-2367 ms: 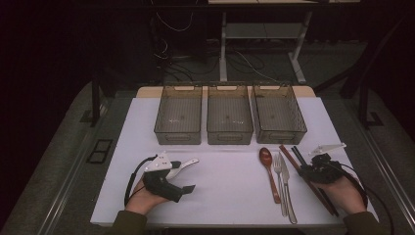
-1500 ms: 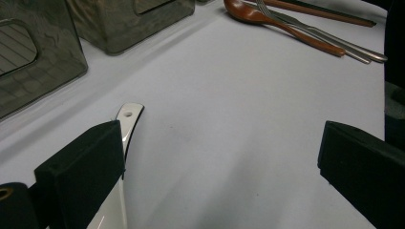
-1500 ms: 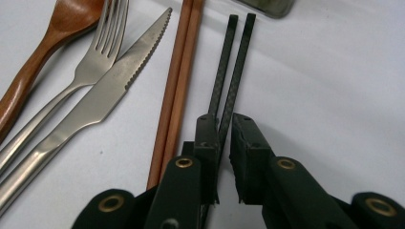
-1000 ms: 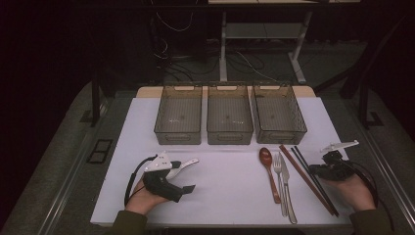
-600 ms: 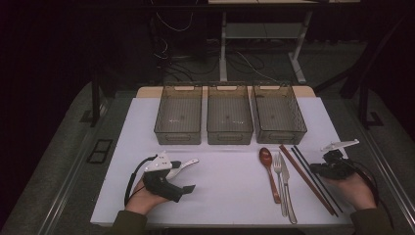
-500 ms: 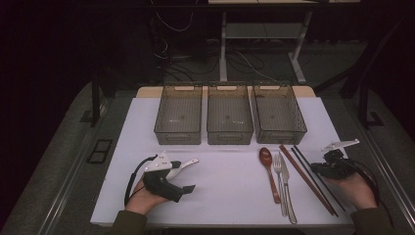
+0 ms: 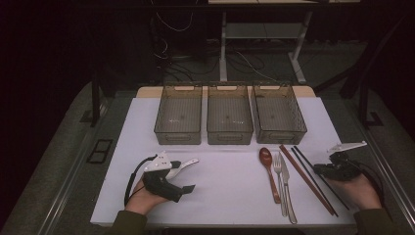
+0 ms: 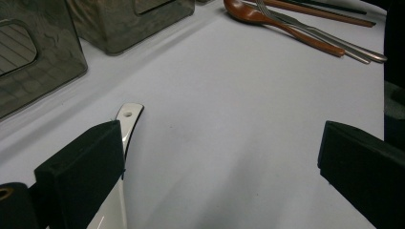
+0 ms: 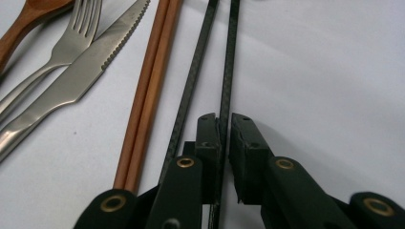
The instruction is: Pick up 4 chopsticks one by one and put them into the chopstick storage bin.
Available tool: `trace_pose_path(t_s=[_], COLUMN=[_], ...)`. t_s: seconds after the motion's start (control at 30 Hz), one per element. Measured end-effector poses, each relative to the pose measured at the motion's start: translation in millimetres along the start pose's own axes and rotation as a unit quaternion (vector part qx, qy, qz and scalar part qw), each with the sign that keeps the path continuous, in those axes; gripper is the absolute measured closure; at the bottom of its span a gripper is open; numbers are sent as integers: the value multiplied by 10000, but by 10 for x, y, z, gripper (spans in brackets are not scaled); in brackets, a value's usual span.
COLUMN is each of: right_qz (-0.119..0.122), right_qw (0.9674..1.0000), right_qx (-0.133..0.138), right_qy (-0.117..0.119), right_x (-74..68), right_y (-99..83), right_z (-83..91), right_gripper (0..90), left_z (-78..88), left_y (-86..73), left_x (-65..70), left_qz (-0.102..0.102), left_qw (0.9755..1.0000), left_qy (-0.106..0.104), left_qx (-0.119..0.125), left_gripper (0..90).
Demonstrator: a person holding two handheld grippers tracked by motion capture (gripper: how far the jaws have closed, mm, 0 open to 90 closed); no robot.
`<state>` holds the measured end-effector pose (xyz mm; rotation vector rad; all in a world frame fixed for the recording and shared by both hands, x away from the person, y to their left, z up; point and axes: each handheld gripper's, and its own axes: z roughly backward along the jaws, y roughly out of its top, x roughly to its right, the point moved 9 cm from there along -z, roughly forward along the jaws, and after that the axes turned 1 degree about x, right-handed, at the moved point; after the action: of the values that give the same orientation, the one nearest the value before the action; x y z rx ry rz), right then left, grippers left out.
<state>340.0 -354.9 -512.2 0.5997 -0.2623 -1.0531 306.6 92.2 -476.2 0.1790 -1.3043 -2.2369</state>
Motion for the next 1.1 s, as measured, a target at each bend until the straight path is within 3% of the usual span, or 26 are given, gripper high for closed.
trace_pose_path(t_s=[0.27, 0.4, 0.67, 0.73, 1.1], right_qz=[3, 116, 178, 101, -6], right_qw=[10000, 9998, 9998, 9998, 9993], right_qx=[-39, -63, -83, -85, 206], right_qy=[-43, -112, -19, 129, 302], right_x=[-19, -28, -18, -32, 1], right_y=[-31, -36, -37, -42, 20], right_z=[22, 19, 25, 39, 164], right_gripper=[818, 843, 858, 858, 858], left_z=[-2, -7, -9, -8, -15], left_y=[-3, -5, -3, -3, -3], left_x=[-3, 1, 7, 5, 10], left_qz=[-6, -9, -16, -20, 1], left_qw=[10000, 10000, 10000, 10000, 10000], left_qy=[5, -5, -14, -14, -20], left_qx=[-8, -18, -15, -16, -11], left_gripper=[9, 9, 9, 9, 9])
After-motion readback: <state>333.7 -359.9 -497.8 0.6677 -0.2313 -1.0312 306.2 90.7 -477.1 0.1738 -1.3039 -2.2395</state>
